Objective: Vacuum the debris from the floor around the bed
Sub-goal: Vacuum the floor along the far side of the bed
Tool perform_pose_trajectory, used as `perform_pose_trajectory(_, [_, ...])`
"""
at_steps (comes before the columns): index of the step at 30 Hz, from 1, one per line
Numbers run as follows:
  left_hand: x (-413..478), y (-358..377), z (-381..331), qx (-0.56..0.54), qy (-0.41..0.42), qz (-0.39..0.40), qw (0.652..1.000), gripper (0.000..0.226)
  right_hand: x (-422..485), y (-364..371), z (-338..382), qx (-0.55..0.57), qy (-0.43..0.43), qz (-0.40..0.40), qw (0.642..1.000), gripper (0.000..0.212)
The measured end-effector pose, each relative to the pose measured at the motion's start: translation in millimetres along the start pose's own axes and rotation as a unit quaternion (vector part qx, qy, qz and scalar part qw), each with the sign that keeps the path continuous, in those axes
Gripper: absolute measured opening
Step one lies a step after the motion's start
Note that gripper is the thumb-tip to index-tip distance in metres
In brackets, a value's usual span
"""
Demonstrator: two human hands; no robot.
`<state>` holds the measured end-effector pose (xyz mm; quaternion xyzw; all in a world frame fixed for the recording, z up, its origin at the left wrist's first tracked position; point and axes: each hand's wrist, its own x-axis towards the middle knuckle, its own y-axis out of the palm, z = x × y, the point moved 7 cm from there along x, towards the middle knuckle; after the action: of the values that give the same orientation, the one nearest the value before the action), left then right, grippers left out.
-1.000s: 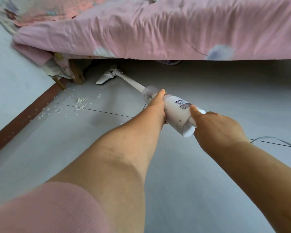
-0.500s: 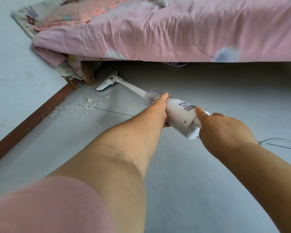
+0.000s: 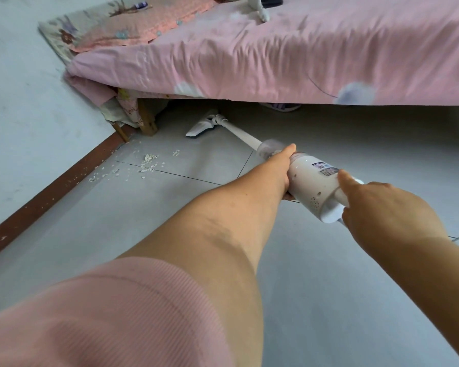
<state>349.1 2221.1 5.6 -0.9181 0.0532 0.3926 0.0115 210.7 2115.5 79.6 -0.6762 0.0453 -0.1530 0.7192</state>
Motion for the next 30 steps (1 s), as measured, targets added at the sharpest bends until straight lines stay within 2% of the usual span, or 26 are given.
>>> perform_pose_trajectory(11, [41.7,-74.7,-16.8,-0.031,-0.009,-0.051,0.998,0.058,29.9,24.3,69.0,0.033,-0.031,0.030,0.999,0.070])
perform_pose_trajectory(17, [49.0,-104.9,-14.4,-0.036,-0.019,-0.086,0.995,0.057,32.5,34.3,87.7,0.047,-0.052,0.041,0.997,0.069])
perform_pose_trajectory(22, [41.6,-94.4,-11.4,-0.025,-0.021,-0.076,0.997,0.056,24.9,30.0,76.5,0.054,-0.030,0.039,0.997,0.069])
perform_pose_trajectory(30, [23.7,-33.5,-2.9,0.001,-0.001,-0.017,1.000,0.055,2.0,12.7,29.9,0.036,0.011,0.055,0.998,0.067])
